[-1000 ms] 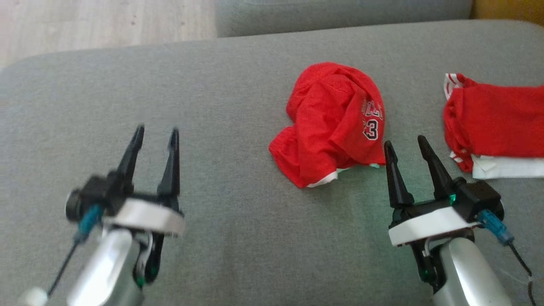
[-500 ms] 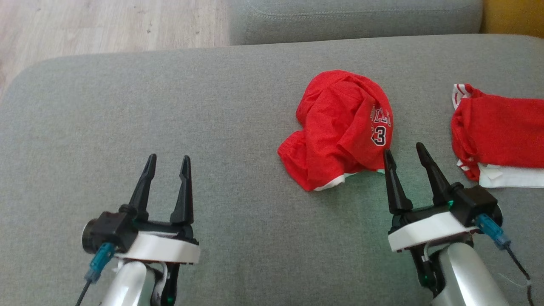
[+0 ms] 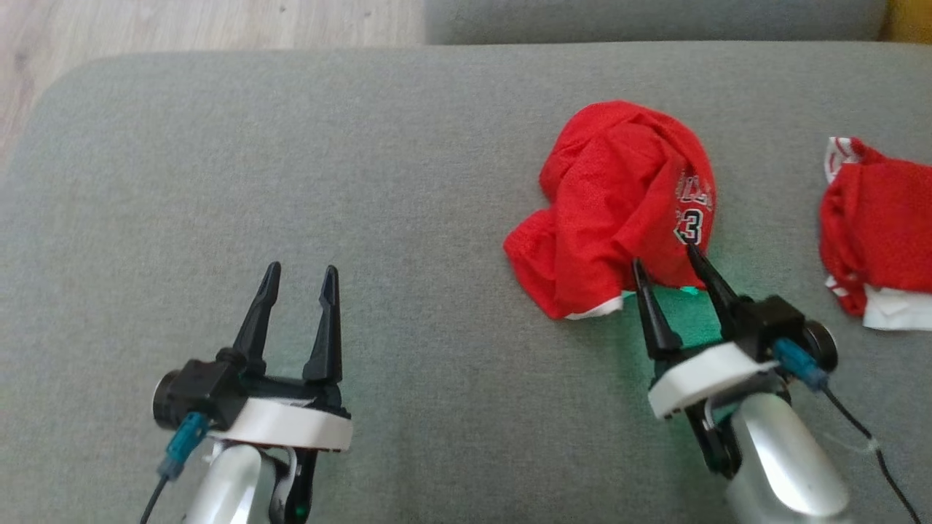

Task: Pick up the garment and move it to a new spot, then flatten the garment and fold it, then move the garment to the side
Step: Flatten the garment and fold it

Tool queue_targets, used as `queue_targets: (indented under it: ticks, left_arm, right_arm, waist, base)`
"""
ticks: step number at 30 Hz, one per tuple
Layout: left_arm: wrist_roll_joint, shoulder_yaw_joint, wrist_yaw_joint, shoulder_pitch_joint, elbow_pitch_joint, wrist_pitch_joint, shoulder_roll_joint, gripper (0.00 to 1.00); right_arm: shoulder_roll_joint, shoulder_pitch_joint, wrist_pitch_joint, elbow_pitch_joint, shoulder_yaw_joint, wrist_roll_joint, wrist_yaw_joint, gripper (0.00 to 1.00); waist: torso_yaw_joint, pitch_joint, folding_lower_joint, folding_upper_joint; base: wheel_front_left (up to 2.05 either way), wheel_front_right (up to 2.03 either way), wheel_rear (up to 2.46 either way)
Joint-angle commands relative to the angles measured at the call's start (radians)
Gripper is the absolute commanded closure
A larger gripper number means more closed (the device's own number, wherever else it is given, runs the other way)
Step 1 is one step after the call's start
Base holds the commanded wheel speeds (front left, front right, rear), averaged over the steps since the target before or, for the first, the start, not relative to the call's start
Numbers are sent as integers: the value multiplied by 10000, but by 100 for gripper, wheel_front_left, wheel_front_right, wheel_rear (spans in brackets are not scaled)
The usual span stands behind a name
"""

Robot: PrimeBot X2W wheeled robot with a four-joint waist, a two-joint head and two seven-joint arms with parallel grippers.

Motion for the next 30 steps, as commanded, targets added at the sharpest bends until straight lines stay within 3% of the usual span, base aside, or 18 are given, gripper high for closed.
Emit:
queue_targets:
  ticks: [1, 7, 8, 9, 14, 18, 30]
  left_arm:
    - [114, 416, -57, -506, -222, -95, -18, 0]
    - [215, 477, -153, -615, -127, -95, -117, 0]
    - [224, 488, -165, -624, -118, -95, -129, 0]
    - [233, 499, -175, -631, -109, -95, -139, 0]
    - [255, 562, -205, -651, -59, -95, -169, 0]
    - [266, 601, -224, -597, -2, -95, -189, 0]
    - [-25, 362, -256, -152, 46, -95, -208, 0]
  right_arm:
    - [3, -608, -96, 5, 360, -54, 67, 0]
    - [3, -1295, -103, 1024, 190, -287, 67, 0]
    - [3, -1396, -104, 1184, 173, -296, 67, 23]
    - [3, -1503, -105, 1303, 135, -293, 67, 99]
    - [3, -1831, -108, 1060, 114, -110, 67, 100]
    - [3, -2015, -109, 137, 303, 153, 67, 100]
    - [-37, -4575, -89, -1757, 2108, 219, 67, 100]
  waist:
    - [172, 183, 0, -1]
    - [391, 385, 0, -1]
    - [410, 395, 0, -1]
    - [424, 397, 0, -1]
    - [424, 326, 0, -1]
    - [373, 124, 0, -1]
    - [614, -815, 0, -1]
  base:
    - [0, 0, 0]
    - [0, 0, 0]
    - [0, 0, 0]
    - [0, 0, 0]
    - [0, 0, 0]
    - [0, 0, 0]
    - [0, 0, 0]
